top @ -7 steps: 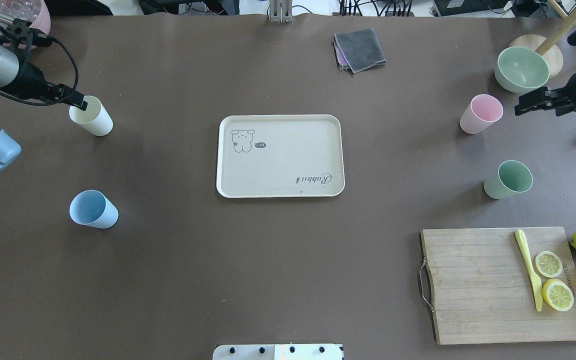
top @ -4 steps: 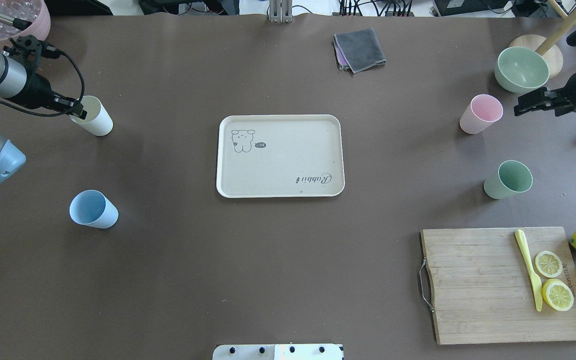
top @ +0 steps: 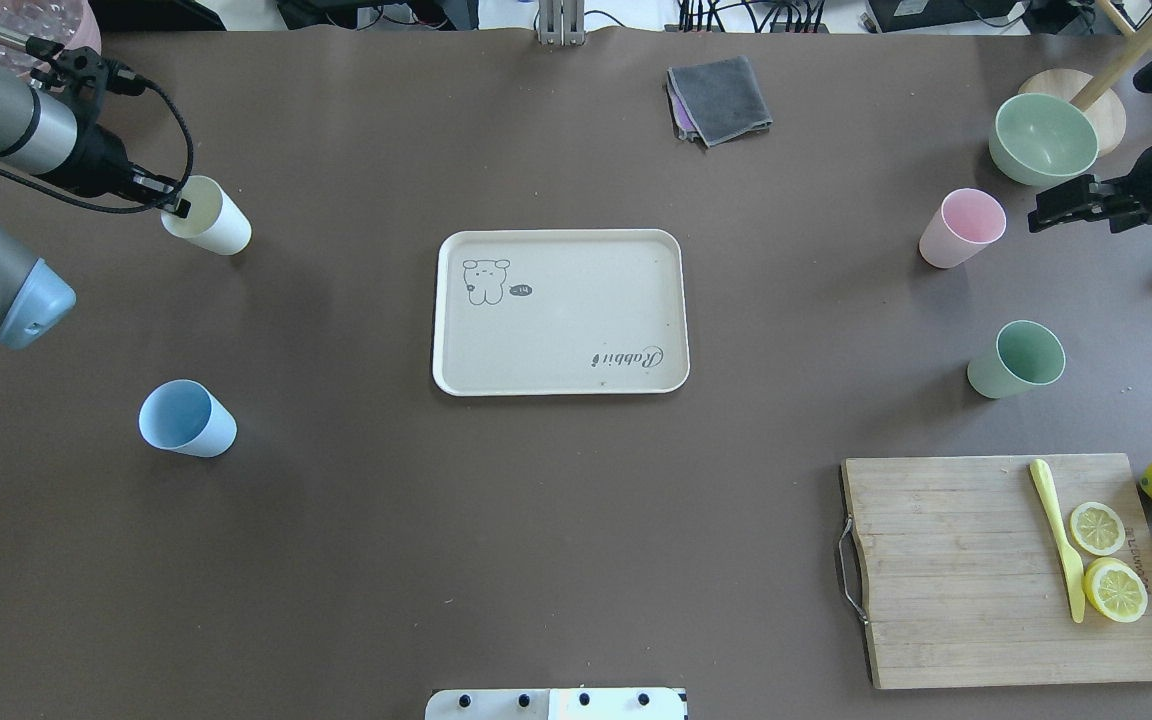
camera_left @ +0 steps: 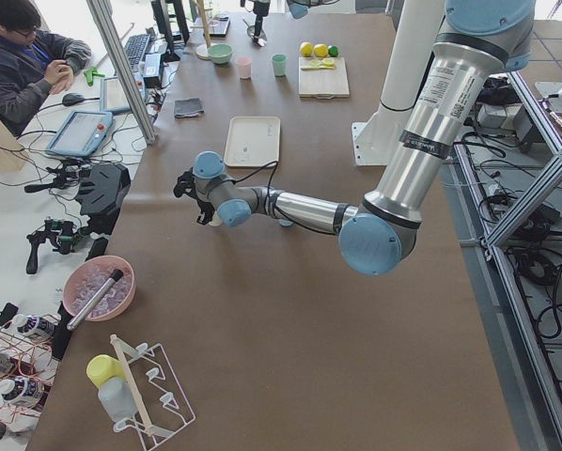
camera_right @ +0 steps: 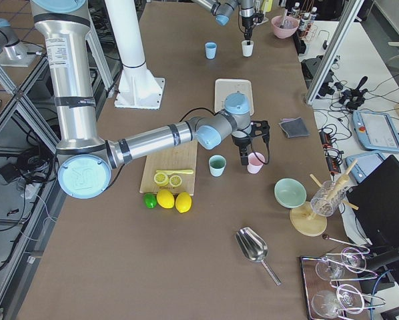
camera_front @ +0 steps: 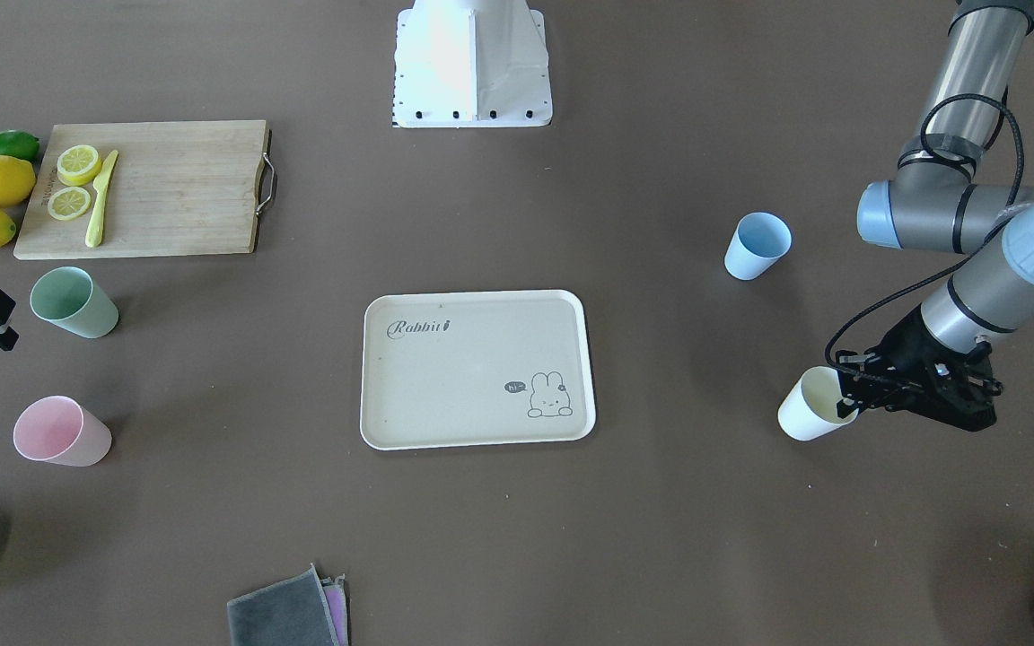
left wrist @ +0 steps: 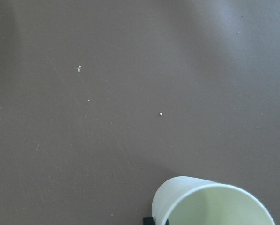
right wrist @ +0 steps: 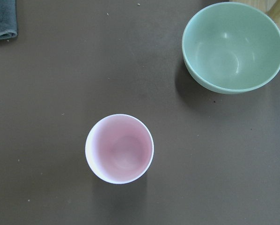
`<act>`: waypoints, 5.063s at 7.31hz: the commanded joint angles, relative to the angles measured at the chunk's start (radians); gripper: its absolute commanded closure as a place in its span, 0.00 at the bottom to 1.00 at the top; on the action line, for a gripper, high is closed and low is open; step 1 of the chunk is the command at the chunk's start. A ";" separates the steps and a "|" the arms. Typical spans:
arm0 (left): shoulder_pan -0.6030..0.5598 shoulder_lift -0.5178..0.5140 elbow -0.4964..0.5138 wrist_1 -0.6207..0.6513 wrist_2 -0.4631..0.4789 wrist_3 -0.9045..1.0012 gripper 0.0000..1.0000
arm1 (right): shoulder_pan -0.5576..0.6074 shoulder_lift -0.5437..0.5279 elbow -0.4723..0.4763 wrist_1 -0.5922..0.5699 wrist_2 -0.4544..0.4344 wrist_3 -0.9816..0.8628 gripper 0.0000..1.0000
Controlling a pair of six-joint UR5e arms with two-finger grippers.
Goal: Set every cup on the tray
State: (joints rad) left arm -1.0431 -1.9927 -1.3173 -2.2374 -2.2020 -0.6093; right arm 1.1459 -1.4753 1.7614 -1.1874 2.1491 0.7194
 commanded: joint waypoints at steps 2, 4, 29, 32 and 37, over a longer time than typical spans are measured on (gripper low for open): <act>0.090 -0.133 -0.094 0.174 0.011 -0.194 1.00 | 0.000 -0.003 0.001 0.000 0.000 0.000 0.00; 0.232 -0.251 -0.091 0.249 0.141 -0.340 1.00 | -0.002 -0.005 0.001 0.000 0.000 0.002 0.00; -0.074 0.003 -0.347 0.522 0.035 0.238 0.00 | -0.092 0.203 -0.304 0.049 -0.087 -0.011 1.00; -0.074 0.002 -0.349 0.522 0.035 0.227 0.00 | -0.142 0.315 -0.287 0.045 -0.081 0.220 1.00; -0.071 -0.008 -0.347 0.522 0.035 0.221 0.00 | -0.418 0.547 -0.298 0.026 -0.231 0.633 1.00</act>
State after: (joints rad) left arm -1.1150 -1.9970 -1.6651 -1.7150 -2.1681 -0.3873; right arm 0.7770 -0.9742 1.4657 -1.1547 1.9443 1.2970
